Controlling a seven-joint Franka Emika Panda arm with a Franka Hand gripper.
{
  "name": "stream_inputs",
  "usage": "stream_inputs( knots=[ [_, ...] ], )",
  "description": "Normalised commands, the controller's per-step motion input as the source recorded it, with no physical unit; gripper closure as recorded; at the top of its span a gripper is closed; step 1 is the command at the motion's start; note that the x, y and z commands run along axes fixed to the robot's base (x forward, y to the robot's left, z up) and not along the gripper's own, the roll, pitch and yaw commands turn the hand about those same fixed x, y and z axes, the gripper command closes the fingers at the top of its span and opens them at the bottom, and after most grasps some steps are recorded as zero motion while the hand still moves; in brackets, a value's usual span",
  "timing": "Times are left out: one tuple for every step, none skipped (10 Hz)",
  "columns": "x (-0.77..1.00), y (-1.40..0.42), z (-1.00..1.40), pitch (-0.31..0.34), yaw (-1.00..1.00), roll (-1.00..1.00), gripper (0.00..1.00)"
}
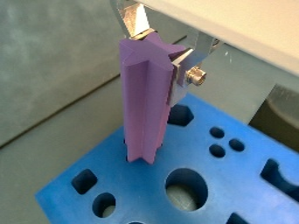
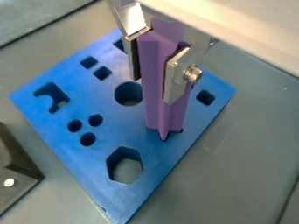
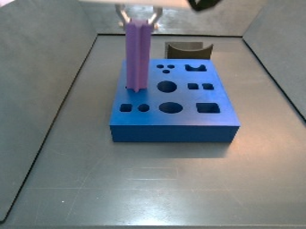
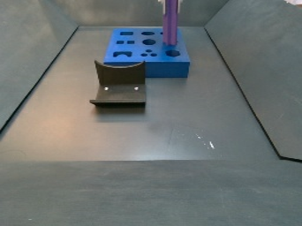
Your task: Insert the star object.
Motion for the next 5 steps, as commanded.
stream_inputs(
  knots=[
    [0.00, -0.29, -0.75, -0.190, -0.06, 0.19, 1.00],
    [0.00, -0.33, -0.71, -0.249, -0.05, 0.16, 1.00],
    [0.00, -0.17, -0.63, -0.220, 0.00, 0.05, 1.00],
    [-0.03, 0.00, -0.14, -0.120, 0.00, -0.05, 1.00],
    [0.00, 0.00, 0.00, 0.000, 0.00, 0.00, 1.00]
  ],
)
